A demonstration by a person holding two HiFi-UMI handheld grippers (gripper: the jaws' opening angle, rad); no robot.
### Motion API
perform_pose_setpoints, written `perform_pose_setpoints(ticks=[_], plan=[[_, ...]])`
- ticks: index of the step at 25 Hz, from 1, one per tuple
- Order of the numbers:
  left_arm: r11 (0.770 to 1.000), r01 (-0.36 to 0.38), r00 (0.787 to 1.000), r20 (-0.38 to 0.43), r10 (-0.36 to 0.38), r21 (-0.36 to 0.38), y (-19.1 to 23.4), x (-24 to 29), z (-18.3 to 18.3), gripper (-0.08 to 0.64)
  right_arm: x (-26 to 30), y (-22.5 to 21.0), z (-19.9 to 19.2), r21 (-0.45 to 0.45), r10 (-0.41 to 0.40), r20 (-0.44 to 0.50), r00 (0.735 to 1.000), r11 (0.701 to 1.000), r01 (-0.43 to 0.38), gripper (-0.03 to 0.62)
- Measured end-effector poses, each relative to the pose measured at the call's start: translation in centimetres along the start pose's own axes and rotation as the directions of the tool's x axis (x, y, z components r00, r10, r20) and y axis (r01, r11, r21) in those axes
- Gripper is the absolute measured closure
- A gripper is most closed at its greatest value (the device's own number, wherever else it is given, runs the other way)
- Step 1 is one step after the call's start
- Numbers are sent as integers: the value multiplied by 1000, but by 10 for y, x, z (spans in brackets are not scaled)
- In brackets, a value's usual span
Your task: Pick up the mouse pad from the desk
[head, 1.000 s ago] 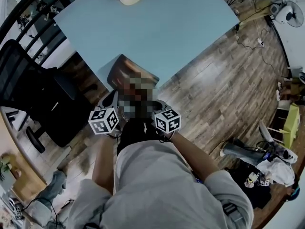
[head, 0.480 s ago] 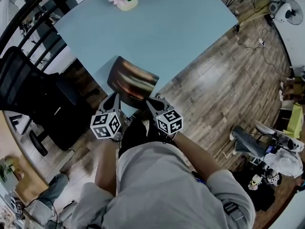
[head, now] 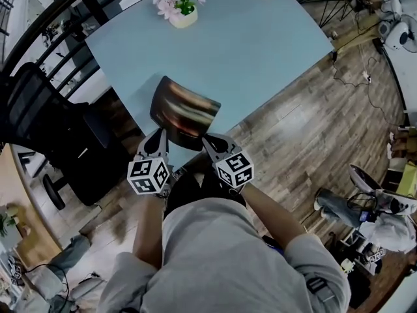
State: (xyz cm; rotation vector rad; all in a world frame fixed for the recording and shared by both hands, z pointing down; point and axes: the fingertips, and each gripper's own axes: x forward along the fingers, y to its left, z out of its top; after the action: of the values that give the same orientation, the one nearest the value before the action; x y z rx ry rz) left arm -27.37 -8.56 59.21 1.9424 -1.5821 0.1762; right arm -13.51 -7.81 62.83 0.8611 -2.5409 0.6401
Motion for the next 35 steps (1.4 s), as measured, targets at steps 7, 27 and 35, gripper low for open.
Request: perform_pose_setpoints(ticks=[7, 27, 35], plan=[[999, -28, 998, 49, 26, 40, -17, 7, 28, 537, -2, -23, 36, -109, 4, 41, 999, 994, 1, 575], [986, -7, 980, 196, -27, 169, -80, 15, 121, 537, -47, -52, 146, -263, 9, 216, 976, 963, 50, 575], [979, 10, 967, 247, -62, 206, -97, 19, 154, 537, -59, -64, 180, -276, -5, 288, 958, 957, 88, 575]])
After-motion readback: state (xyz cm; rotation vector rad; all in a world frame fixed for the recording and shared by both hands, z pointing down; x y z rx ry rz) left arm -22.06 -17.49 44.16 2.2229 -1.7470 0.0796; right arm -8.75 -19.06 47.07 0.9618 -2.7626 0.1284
